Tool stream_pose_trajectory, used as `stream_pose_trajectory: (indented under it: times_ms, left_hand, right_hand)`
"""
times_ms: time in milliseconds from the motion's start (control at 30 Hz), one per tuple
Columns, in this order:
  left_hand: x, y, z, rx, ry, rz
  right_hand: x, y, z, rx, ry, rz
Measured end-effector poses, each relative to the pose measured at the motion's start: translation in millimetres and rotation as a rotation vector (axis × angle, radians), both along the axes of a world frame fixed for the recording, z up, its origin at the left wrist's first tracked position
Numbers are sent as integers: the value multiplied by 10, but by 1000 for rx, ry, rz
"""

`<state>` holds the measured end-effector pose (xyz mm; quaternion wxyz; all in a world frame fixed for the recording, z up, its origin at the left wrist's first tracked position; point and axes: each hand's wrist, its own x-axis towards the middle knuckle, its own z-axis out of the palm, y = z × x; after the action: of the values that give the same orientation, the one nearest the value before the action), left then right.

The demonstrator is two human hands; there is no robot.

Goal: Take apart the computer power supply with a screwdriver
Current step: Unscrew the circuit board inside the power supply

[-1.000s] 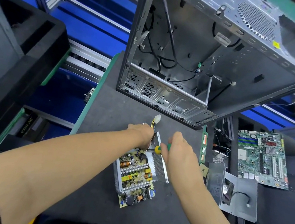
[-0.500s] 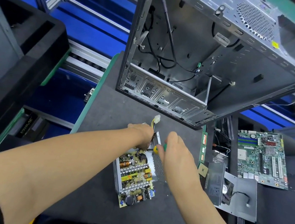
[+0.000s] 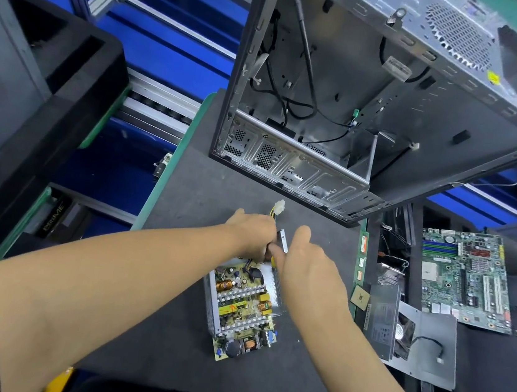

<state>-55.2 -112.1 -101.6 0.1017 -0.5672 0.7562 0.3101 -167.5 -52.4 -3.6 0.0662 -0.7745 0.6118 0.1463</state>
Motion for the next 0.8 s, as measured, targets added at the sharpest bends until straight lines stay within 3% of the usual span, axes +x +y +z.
stream_pose_trajectory:
  times_ms: [300,467,600,800]
  left_hand:
    - [-47,16,-95,-97,-4,-24]
    - [7,5,-86,-50,61,-21]
    - [37,-32,-37,64,90,41]
    - [43,-59,16,129,103,25]
  right_hand:
    - [-109,-105,78,176,-154,141]
    - [-70,-84,82,92,-16,-10]
    - [-56,-84,90,-32,141,34]
    - [-69,-191,169,194,-149,48]
